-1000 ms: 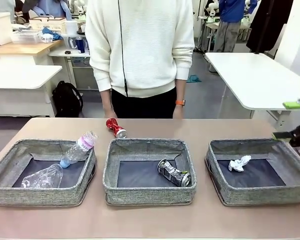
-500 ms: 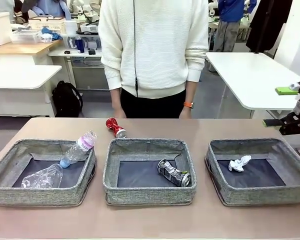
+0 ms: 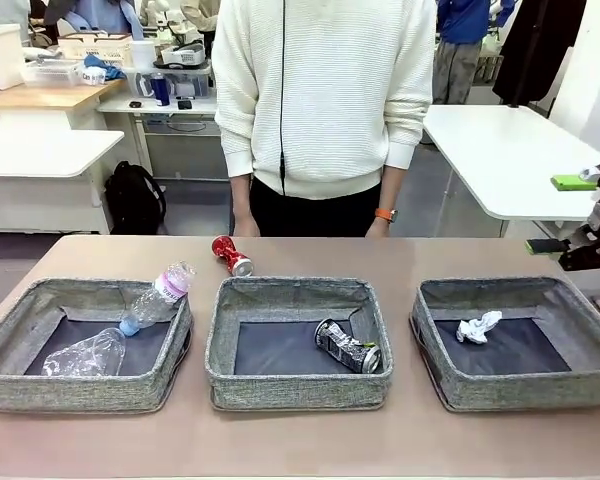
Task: Sort the waste into the appropriate baskets.
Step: Pick up the waste item pointed out by the person.
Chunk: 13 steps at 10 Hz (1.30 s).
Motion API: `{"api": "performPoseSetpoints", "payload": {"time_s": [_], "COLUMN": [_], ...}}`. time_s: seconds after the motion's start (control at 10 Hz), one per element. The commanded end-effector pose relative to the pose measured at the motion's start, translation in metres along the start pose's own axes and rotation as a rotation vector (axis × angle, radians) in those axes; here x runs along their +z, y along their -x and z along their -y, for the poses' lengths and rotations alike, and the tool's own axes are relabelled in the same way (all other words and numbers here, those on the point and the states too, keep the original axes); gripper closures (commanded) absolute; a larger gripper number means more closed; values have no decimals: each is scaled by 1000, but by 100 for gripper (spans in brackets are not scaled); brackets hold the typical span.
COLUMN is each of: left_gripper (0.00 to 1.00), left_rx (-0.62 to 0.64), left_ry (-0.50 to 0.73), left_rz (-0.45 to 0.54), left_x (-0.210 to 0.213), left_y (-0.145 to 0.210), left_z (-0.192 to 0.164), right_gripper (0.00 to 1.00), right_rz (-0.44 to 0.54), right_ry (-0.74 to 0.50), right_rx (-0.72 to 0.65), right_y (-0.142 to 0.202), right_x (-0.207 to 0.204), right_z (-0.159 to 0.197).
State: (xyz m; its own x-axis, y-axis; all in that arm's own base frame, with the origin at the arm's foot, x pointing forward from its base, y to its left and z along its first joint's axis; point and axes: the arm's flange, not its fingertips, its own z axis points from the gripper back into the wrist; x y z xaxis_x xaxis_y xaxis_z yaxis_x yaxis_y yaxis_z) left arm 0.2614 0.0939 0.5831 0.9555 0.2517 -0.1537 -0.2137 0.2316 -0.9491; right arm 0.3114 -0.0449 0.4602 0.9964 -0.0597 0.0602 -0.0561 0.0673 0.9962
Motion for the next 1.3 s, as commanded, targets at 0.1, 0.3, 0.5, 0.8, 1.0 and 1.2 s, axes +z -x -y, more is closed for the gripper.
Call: {"api": "performPoseSetpoints", "payload": {"time_s": [0.1, 0.3, 0.5, 0.8, 1.0, 1.2], "left_gripper": [0, 0, 0, 0, 0, 0], "left_rx": [-18, -18, -18, -18, -18, -18], "left_ry": [15, 15, 15, 15, 15, 15], "left_rz": [2, 2, 2, 2, 2, 2], "left_x": [0, 0, 0, 0, 0, 0], "left_y": [1, 1, 1, 1, 1, 1], "left_z": [2, 2, 2, 2, 2, 2], "right_gripper": [0, 0, 0, 0, 0, 0], "right_rz": [1, 1, 1, 1, 1, 1], "right_ry": [-10, -10, -10, -10, -10, -10], "right_rx": [-21, -21, -21, -21, -21, -21], "right_y": [0, 0, 0, 0, 0, 0], "right_x": [0, 0, 0, 0, 0, 0], "right_z": [-5, -5, -5, -5, -5, -5]}}
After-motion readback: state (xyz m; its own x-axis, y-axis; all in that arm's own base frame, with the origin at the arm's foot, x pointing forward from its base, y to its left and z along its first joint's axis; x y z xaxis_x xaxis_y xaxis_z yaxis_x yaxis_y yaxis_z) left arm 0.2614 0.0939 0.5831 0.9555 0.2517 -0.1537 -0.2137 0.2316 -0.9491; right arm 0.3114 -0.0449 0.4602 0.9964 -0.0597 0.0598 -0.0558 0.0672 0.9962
